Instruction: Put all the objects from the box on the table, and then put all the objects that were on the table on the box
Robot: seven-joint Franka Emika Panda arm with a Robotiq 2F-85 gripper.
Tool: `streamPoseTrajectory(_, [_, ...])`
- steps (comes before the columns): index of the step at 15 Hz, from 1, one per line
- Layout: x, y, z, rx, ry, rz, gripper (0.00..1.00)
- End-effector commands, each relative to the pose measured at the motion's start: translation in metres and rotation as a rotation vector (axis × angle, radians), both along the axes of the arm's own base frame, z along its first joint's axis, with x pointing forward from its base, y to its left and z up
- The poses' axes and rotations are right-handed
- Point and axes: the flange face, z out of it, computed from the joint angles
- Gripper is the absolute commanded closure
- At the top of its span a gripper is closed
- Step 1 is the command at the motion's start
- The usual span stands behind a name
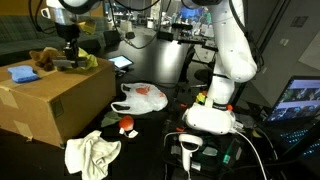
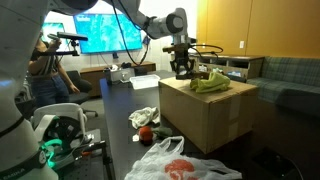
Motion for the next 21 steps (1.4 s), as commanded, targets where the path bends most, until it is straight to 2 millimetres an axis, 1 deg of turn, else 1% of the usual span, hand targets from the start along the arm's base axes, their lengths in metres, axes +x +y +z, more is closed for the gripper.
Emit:
streamPoseTrajectory(1, [-0.031, -0.061, 0.015, 0.022, -0.035, -0.115, 0.69])
streamPoseTrajectory(3, [-0.04, -0.103, 0.013, 0.035, -0.026, -0.195, 0.69])
streamPoseTrajectory(6, [-0.053, -0.168, 0.004, 0.053, -0.004, -0.33, 0.69])
streamPoseTrajectory(7, [-0.06, -0.189, 0.001, 0.065, -0.001, -0.372, 0.69])
streamPoseTrajectory(10, [-0.075, -0.249, -0.014, 0.094, 0.004, -0.519, 0.69])
streamPoseTrajectory(12, [-0.079, -0.28, -0.028, 0.097, 0.006, -0.62, 0.69])
streamPoseTrajectory(15, [-0.084, -0.319, -0.048, 0.086, 0.001, -0.771, 0.69])
streamPoseTrajectory(16, [-0.084, -0.329, -0.054, 0.079, -0.005, -0.825, 0.69])
streamPoseTrajectory(18, [-0.077, -0.344, -0.068, 0.066, -0.009, -0.91, 0.69])
streamPoseTrajectory(21, [-0.058, -0.363, -0.087, 0.057, -0.013, -1.044, 0.69])
